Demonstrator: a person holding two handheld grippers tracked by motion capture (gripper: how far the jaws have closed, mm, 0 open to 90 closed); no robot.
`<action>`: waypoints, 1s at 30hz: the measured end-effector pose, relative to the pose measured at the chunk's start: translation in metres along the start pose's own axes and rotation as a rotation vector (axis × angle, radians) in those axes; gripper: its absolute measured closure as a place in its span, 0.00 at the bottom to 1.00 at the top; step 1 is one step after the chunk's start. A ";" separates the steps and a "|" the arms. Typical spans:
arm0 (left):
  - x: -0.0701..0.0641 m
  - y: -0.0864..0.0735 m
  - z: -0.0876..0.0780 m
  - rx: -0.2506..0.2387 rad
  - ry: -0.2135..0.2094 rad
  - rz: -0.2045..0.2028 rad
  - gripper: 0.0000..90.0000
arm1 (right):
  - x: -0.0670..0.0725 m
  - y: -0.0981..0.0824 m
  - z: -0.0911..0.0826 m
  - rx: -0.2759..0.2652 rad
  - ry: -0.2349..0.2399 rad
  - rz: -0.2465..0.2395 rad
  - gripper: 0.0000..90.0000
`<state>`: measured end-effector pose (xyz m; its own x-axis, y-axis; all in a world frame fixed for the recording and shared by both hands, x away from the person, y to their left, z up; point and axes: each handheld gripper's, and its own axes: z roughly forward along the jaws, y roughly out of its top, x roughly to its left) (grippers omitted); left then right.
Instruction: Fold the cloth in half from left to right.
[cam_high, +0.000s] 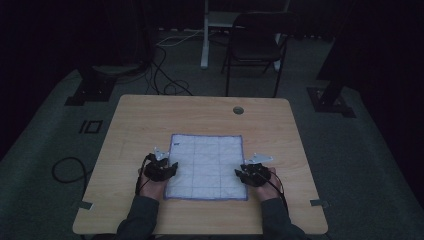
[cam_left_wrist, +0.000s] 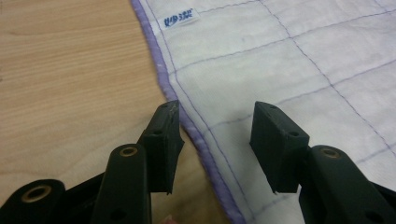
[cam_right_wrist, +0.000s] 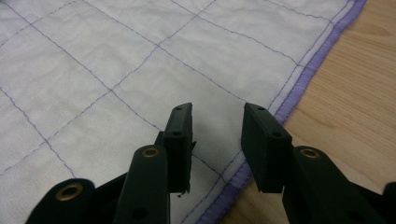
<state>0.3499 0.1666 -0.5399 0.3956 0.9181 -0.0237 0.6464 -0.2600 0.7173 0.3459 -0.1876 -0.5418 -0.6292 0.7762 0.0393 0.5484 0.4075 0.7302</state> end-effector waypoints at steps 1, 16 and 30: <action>-0.001 -0.001 0.000 0.000 -0.003 0.004 0.58 | 0.000 0.000 0.000 0.000 0.000 0.002 0.71; -0.010 -0.001 -0.001 -0.003 -0.016 0.020 0.77 | 0.005 -0.002 -0.002 -0.001 0.009 0.005 0.71; -0.002 -0.001 -0.003 0.010 -0.049 -0.005 0.95 | -0.005 -0.003 -0.011 -0.064 -0.033 0.039 0.71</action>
<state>0.3462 0.1662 -0.5386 0.4236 0.9038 -0.0620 0.6549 -0.2582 0.7102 0.3410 -0.1977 -0.5371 -0.5885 0.8071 0.0469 0.5357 0.3458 0.7704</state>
